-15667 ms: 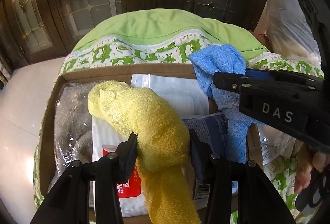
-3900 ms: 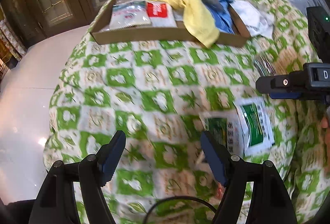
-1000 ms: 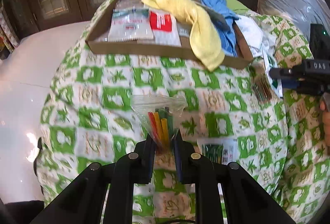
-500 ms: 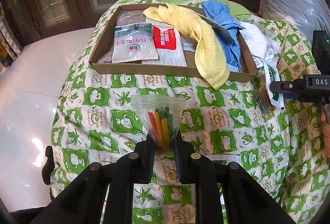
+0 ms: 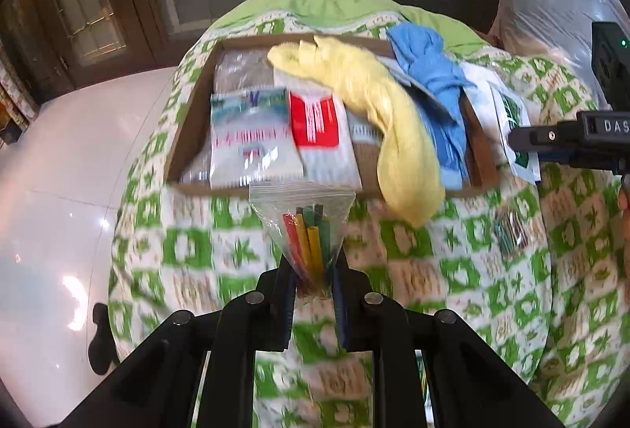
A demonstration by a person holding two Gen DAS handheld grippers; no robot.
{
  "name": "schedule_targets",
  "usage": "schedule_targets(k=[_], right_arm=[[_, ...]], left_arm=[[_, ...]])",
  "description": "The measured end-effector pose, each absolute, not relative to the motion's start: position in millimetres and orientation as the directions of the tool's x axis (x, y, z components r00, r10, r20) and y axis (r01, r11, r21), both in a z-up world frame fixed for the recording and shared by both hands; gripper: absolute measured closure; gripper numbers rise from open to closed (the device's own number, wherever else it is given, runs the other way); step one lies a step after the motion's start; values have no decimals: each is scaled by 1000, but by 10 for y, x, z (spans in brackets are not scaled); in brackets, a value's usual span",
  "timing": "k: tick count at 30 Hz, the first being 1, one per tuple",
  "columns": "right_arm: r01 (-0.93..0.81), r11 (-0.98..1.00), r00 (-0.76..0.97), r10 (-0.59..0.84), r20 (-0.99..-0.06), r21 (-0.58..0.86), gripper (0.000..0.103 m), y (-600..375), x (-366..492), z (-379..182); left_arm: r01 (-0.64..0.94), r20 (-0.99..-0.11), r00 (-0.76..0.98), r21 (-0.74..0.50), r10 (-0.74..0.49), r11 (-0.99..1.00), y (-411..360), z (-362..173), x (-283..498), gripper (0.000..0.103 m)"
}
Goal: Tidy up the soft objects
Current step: 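Lift the stick bag and granule sachet and carry them toward the box lid, then lower both items into the box lid and open both grippers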
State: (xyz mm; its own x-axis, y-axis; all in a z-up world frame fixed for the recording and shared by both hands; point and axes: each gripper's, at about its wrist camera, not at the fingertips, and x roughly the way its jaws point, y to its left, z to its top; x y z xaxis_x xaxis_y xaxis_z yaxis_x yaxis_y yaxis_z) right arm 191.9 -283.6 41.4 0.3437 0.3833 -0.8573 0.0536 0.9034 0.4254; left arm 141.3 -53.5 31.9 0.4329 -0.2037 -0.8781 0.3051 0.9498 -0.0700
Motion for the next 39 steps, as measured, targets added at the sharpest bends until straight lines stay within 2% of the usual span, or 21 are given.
schedule_targets(k=[10, 18, 32, 33, 35, 37, 39], right_arm=[[36, 897, 372, 396, -839, 440, 59, -2597, 2665, 530], [54, 886, 344, 416, -842, 460, 59, -2485, 3025, 226], [24, 899, 380, 396, -836, 437, 52, -2409, 3152, 139], [20, 900, 383, 395, -835, 435, 51, -2405, 3144, 142], [15, 901, 391, 394, -831, 434, 46, -2393, 3129, 155], [11, 900, 413, 393, -821, 436, 44, -2396, 3110, 188], [8, 899, 432, 391, -813, 437, 43, -2407, 3092, 227]], left_arm=[[274, -869, 441, -110, -226, 955, -575, 413, 2299, 87], [241, -882, 426, -102, -200, 965, -593, 263, 2846, 87], [223, -887, 436, -54, -149, 973, -591, 56, 3086, 86], [222, -888, 437, -51, -146, 974, -594, 57, 3086, 84], [219, -887, 438, -50, -145, 974, -597, 68, 3084, 72], [214, -885, 444, -48, -141, 976, -595, 95, 3060, 52], [207, -877, 466, -17, -114, 978, -607, 130, 3035, 46]])
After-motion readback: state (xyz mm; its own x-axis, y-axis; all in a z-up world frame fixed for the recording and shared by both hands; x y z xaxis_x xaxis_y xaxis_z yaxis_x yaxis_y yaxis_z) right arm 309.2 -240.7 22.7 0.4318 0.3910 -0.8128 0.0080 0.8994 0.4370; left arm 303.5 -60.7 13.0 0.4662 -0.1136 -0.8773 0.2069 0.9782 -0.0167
